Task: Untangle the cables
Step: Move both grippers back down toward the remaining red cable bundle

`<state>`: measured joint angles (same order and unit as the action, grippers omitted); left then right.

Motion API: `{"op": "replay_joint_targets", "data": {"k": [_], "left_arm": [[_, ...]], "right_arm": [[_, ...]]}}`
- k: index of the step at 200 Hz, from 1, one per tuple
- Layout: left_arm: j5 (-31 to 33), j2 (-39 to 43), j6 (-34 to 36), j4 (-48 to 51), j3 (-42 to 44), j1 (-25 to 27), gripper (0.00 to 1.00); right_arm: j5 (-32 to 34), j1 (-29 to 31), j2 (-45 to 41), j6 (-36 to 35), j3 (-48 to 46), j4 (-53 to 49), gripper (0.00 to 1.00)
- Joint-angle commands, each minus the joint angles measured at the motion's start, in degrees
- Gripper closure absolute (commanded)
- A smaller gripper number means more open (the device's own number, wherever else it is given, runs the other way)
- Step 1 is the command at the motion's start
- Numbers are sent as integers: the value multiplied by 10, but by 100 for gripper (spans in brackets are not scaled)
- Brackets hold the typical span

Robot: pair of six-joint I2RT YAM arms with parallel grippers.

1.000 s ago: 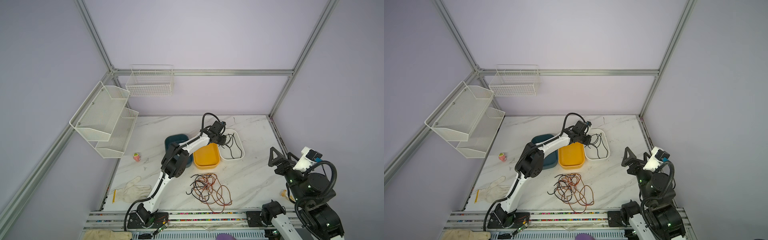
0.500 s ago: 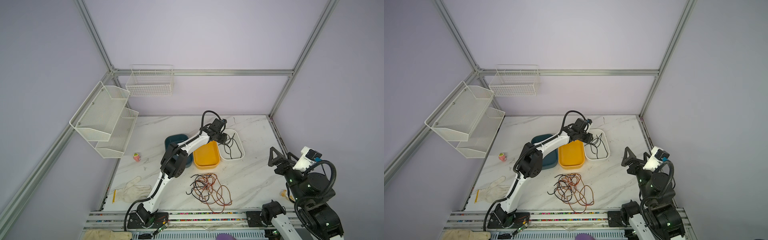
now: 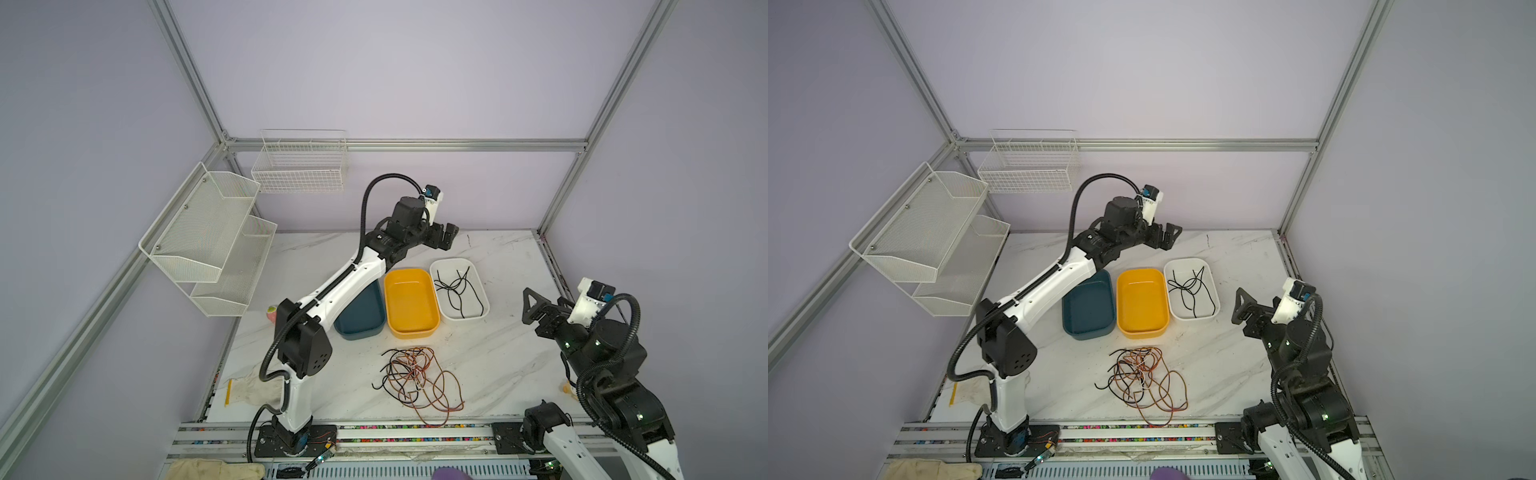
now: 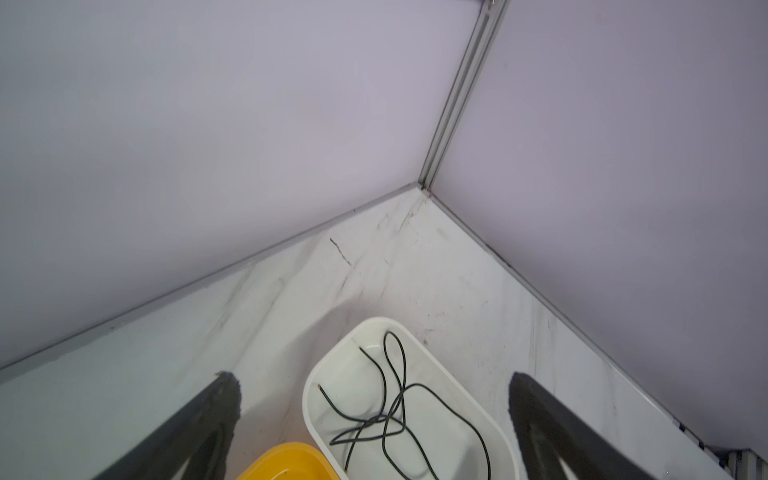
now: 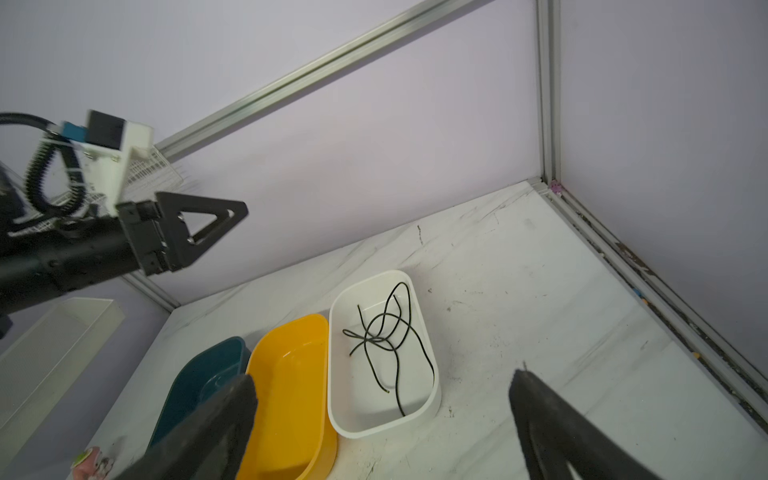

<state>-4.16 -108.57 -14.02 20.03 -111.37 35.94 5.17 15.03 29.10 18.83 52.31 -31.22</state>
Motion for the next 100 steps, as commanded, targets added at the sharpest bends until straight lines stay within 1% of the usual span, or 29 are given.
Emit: {"op": "replay_joint_targets", "data": {"k": [1,12,25,45,53,60,82,100], "left_arm": [[12,84,-49,-78,107,-33,0],[21,130,-68,-104,164,-46,0],[29,182,-80,-127,228,-59,0],[40,250,-75,-114,291,-69,0],[41,270,-61,-107,315,-69,0],[44,309,-51,-102,338,-69,0],[89,375,-46,-73,402,-69,0],[129,416,-44,-25,433,-69,0]], "right_arm": [[-60,-2,47,-17,24,-9,2],[-80,-2,64,-13,29,-11,3],[-119,-3,84,3,32,-5,5],[-163,-1,109,24,26,4,8],[-169,0,116,28,24,3,9],[-174,2,121,29,20,-1,9],[-193,16,129,40,-5,-3,10],[-186,50,132,61,-30,6,11]]}}
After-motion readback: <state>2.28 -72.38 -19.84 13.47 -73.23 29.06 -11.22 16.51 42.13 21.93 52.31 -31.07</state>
